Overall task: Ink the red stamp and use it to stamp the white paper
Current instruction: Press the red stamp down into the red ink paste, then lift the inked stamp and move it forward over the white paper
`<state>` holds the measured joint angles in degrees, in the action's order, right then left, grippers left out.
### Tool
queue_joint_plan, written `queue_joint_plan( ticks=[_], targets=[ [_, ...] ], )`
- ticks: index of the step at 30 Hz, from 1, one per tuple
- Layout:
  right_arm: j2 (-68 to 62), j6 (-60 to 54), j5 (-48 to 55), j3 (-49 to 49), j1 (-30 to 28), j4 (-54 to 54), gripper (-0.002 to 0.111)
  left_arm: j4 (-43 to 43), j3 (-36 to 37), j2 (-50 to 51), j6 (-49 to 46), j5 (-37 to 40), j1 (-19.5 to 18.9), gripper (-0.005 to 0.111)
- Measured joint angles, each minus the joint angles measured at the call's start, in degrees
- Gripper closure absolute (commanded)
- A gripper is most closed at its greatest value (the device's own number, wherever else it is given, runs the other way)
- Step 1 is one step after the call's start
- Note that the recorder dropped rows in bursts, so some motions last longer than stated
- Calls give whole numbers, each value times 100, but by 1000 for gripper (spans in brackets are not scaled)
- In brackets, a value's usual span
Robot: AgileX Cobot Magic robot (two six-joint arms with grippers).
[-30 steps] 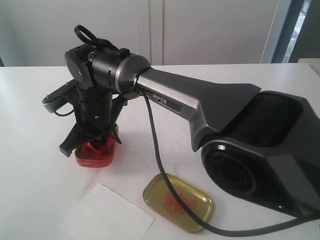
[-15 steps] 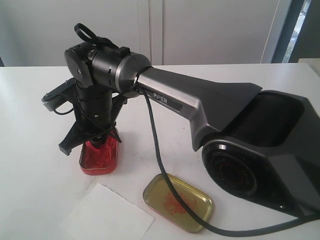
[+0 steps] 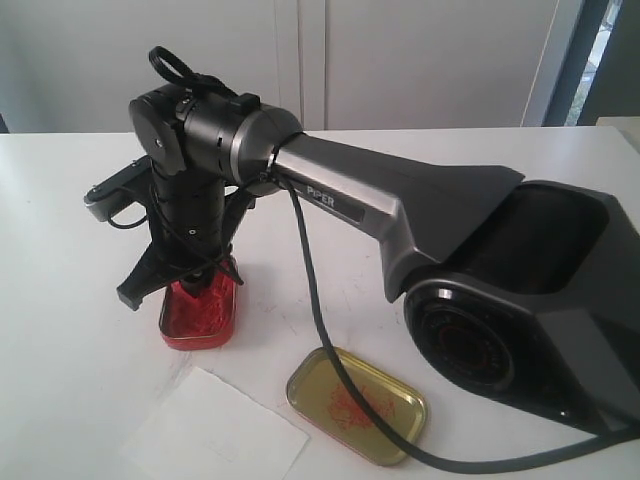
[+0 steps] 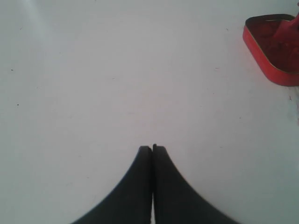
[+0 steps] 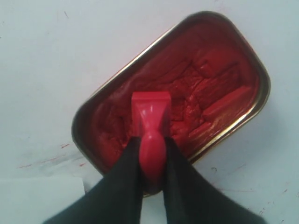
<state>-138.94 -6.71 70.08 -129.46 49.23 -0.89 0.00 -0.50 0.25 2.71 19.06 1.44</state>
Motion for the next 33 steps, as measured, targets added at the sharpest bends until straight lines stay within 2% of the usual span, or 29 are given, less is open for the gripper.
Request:
queue_joint_plan(
  ticks=[12, 22, 33],
  targets=[
    [562, 70, -11, 261, 0, 89, 108, 0, 0, 0, 0, 0, 0, 107],
    [1378, -131, -21, 1222, 27, 636, 108, 0, 0, 0, 0, 0, 0, 107],
    [2002, -288, -21, 2390, 448, 649, 108, 0, 0, 0, 0, 0, 0, 107]
  ],
)
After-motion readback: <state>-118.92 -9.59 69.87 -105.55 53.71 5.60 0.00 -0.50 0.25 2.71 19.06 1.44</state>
